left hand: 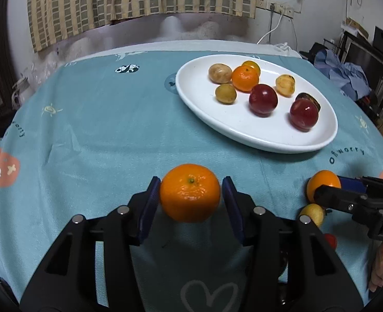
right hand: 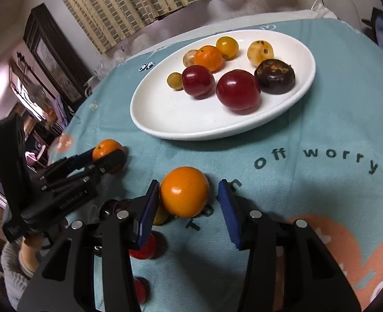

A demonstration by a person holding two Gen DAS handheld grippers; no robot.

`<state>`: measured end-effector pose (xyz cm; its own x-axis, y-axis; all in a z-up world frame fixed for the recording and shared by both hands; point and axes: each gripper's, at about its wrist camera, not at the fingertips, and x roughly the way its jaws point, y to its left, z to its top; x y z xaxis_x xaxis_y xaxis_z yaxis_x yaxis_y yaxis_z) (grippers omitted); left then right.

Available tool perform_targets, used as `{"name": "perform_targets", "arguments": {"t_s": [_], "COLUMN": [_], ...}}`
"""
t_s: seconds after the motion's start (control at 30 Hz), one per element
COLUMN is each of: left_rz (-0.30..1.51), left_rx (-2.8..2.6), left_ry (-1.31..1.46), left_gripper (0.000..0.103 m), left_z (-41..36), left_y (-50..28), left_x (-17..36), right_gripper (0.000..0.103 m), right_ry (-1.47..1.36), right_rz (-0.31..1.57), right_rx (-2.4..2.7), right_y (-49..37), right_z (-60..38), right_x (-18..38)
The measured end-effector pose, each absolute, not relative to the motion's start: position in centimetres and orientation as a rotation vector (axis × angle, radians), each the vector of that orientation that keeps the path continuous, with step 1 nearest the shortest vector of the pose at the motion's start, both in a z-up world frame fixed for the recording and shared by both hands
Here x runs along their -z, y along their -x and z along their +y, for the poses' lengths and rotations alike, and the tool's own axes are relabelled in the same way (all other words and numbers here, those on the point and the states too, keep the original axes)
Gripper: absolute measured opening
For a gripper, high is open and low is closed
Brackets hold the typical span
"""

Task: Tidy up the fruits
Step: 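Grasp a tangerine with the left tool while the right tool grasps another tangerine, then lower both tangerines onto the white plate and open both tools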

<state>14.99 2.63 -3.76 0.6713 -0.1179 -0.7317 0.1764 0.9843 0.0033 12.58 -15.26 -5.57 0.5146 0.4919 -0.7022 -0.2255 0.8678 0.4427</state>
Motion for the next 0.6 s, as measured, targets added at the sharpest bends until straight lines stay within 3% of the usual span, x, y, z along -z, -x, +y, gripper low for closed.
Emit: {"name": "perform_targets", "arguments": {"t_s": [0.3, 0.6], "left_rz": [0.808, 0.711], "left_rx": [0.203, 0.275], "left_ry": [-0.02, 0.003], "left_gripper": [0.046, 0.046], "left_z": [3.1, 1.4], "left_y": [-14.6, -13.4], "left_x": [3.3, -0.7], "right_gripper": [0.038, 0.038], "right_ry": [-0.418, -0.442], "right_rz": [0.947, 0.756], "right_rx": [-0.48, -0.462], "right_y": [-12.4, -10.5], "right_z": [-16.4, -19.0], "right_x": [5.3, -0.1]}}
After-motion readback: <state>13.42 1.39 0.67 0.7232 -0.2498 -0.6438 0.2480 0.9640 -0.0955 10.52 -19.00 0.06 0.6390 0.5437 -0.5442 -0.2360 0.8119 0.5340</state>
